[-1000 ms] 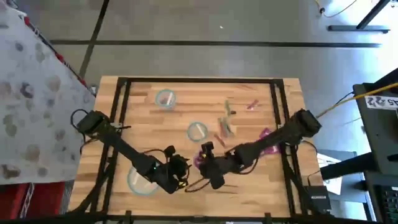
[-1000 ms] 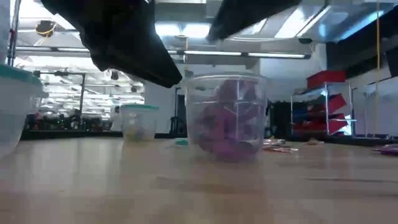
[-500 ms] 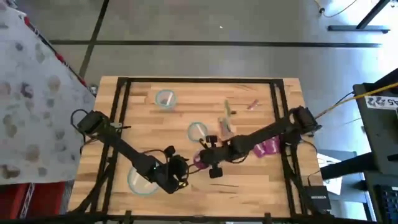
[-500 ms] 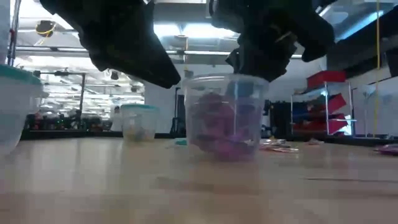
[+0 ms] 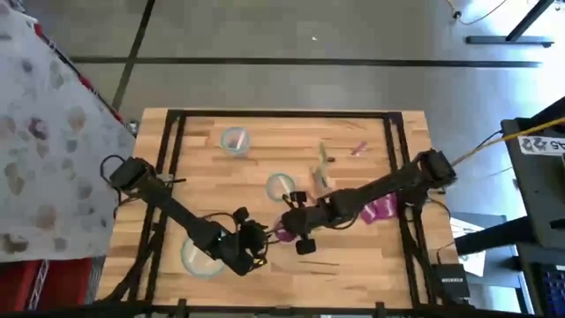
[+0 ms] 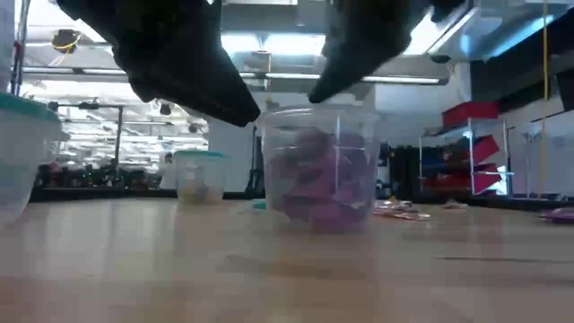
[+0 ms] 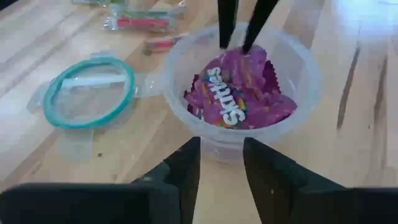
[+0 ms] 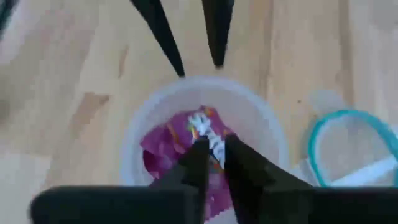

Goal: Sort candy
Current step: Put the violet candy into the bottom small transparent bin

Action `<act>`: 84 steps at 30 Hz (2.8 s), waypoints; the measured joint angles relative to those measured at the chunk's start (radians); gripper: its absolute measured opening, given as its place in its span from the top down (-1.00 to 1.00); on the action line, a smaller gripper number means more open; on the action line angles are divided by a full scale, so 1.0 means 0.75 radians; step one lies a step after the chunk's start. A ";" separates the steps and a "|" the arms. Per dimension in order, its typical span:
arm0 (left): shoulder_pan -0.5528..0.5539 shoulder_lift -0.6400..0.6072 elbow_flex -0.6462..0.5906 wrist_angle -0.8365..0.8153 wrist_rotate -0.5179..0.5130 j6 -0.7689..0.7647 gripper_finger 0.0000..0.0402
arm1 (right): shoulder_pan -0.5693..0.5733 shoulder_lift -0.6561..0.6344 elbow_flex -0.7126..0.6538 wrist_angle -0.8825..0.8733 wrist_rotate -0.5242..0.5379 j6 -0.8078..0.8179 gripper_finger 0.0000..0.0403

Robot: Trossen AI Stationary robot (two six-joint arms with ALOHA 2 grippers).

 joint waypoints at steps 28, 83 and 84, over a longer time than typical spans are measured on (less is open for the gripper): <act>-0.001 0.000 0.000 0.006 0.001 -0.010 0.47 | 0.518 -0.168 -0.466 -0.872 0.134 1.117 -0.02; -0.280 -0.043 0.191 0.026 -0.791 0.497 0.47 | 0.317 -0.025 -0.024 -0.037 0.965 -0.045 1.00; -0.280 -0.043 0.191 0.026 -0.790 0.496 0.47 | 0.313 0.001 -0.024 -0.034 0.957 -0.050 1.00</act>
